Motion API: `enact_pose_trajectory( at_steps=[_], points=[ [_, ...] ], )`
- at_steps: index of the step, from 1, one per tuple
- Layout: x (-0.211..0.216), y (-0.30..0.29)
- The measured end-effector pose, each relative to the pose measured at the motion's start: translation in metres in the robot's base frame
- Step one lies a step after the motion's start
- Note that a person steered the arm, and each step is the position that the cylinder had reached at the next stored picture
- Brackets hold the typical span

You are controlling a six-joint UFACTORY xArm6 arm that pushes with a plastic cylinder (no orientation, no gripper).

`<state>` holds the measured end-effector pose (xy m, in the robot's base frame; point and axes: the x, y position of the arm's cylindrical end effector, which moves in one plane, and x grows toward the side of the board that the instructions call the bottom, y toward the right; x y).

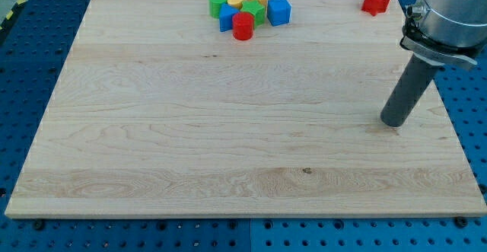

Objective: Move the arm slightly upwards

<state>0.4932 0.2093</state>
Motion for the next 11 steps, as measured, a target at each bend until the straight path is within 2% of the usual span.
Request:
enact_pose_trajectory(
  at_steps=[7, 8, 11],
  points=[
    [-0.016, 0.004],
    [-0.035, 0.004],
    [-0.041, 0.007]
  ],
)
